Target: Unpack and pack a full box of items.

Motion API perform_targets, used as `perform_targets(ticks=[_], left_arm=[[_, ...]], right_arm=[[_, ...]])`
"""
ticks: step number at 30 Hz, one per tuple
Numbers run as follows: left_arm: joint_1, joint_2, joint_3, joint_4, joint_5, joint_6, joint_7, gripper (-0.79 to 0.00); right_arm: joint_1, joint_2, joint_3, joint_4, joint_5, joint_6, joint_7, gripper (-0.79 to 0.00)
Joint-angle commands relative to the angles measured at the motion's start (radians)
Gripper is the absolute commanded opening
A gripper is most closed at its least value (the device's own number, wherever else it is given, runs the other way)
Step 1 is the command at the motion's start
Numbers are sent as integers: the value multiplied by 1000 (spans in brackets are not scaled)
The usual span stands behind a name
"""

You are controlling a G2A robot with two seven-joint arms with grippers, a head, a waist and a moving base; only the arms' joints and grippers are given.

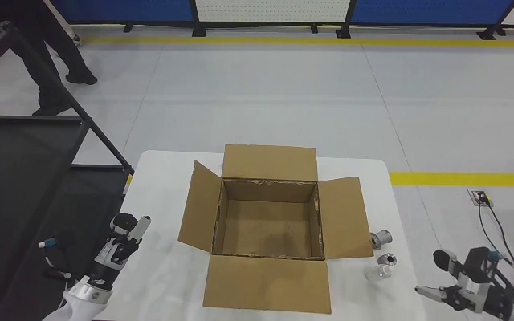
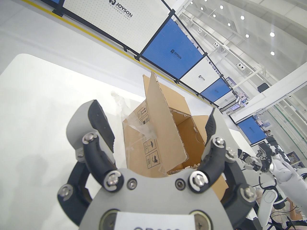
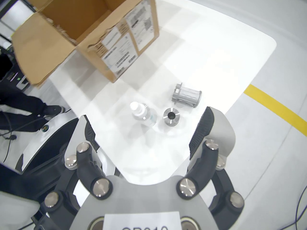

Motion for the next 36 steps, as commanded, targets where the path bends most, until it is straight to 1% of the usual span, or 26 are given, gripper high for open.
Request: perform_targets(ticks=[1,4,7,15,22,29,30,31,32,33,34,36], left_arm=[[0,0,0,0,0,0,0,0],[0,0,0,0,0,0,0,0],[0,0,0,0,0,0,0,0],[0,0,0,0,0,0,0,0],[0,0,0,0,0,0,0,0],[0,0,0,0,0,0,0,0],[0,0,0,0,0,0,0,0],[0,0,0,0,0,0,0,0],[0,0,0,0,0,0,0,0],[0,0,0,0,0,0,0,0],[0,0,0,0,0,0,0,0],[0,0,0,0,0,0,0,0]], right_arm=[[-34,1,4,-12,-23,0,1,0],[-37,7,-37,-30,-52,0,28,0],[-2,15,-94,-17,-75,0,63,0],[162,22,-250,87,-97,21,118,0],[295,18,-369,177,-115,58,124,0],[397,13,-465,243,-136,38,135,0],[408,12,-475,250,-137,40,135,-95],[417,11,-483,256,-137,39,135,-160],[424,11,-490,263,-136,37,134,-382],[431,11,-494,269,-135,36,134,-440],[437,11,-498,274,-134,35,133,-477],[445,12,-505,282,-133,34,136,-594]])
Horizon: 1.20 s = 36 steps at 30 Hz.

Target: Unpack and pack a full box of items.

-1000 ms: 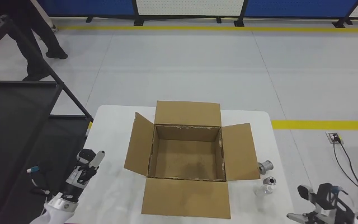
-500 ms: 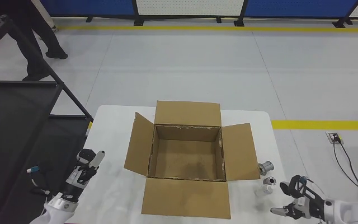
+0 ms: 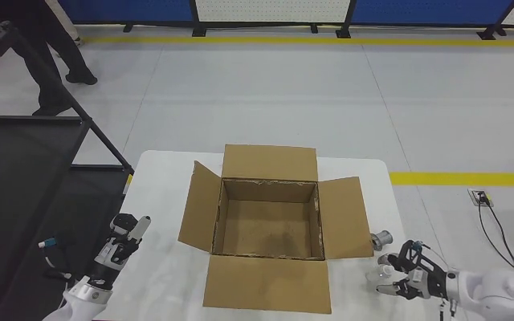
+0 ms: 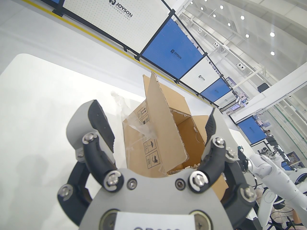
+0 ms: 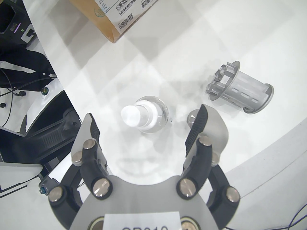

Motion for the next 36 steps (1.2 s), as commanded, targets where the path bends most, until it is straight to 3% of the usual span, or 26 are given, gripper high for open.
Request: perform_targets(ticks=[1,3,10,17,27,32,36], left_arm=[[0,0,0,0,0,0,0,0],[0,0,0,0,0,0,0,0],[0,0,0,0,0,0,0,0],[0,0,0,0,0,0,0,0],[0,0,0,0,0,0,0,0],[0,0,0,0,0,0,0,0],[0,0,0,0,0,0,0,0]], right_arm=[[7,1,-5,7,4,0,2,-680],[12,2,-8,12,7,-1,3,-785],[10,9,8,4,30,-29,-32,-785],[-22,27,123,-66,98,-13,-76,-785],[-34,53,295,-319,293,349,120,-785],[27,56,275,-454,352,451,159,-785],[103,55,178,-556,344,523,203,-785]])
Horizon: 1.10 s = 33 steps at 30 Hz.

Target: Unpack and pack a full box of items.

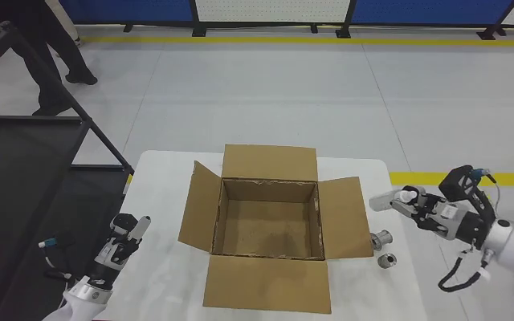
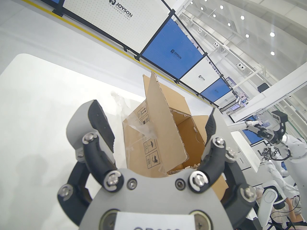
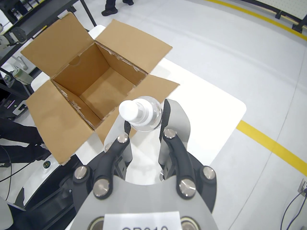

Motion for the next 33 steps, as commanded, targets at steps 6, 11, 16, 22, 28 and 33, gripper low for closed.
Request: perform_targets(ticks=[6,11,16,22,28,33], left_arm=[[0,0,0,0,0,0,0,0],[0,0,0,0,0,0,0,0],[0,0,0,0,0,0,0,0],[0,0,0,0,0,0,0,0],[0,0,0,0,0,0,0,0],[0,0,0,0,0,0,0,0]], right_arm=[[174,-22,-308,-126,-118,172,34,-785],[355,-75,-623,-84,-248,288,50,-785],[559,-173,-926,46,-340,446,13,-785],[769,-325,-1190,258,-357,604,-6,-785],[812,-366,-1242,307,-352,604,-10,-785],[812,-366,-1242,307,-352,604,-10,-785]])
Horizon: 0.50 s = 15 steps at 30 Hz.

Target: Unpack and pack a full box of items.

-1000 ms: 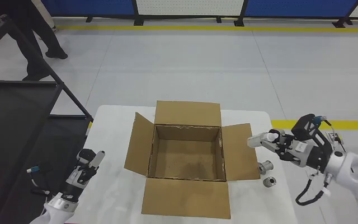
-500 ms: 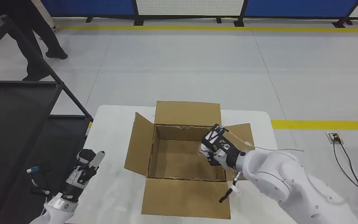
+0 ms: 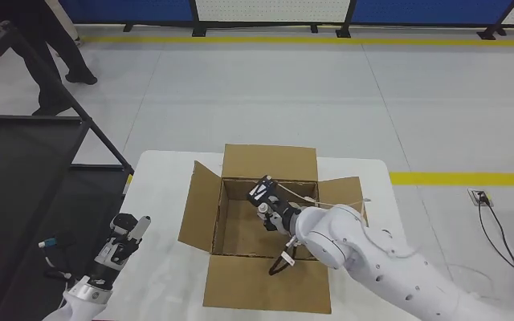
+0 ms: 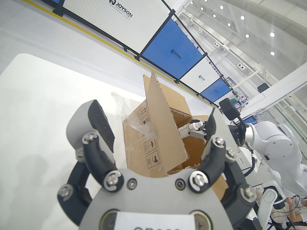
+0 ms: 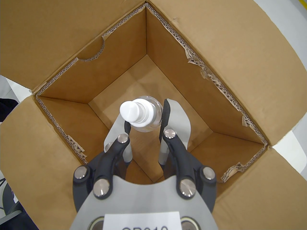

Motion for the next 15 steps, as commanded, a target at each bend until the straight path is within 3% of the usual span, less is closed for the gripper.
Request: perform_targets(ticks=[1,9,15], left_arm=[[0,0,0,0,0,0,0,0],[0,0,0,0,0,0,0,0],[0,0,0,0,0,0,0,0]], right_arm=[[0,0,0,0,0,0,0,-785],[-10,-2,5,14,9,-19,-24,-785],[38,-61,-17,200,86,-122,-55,-785]])
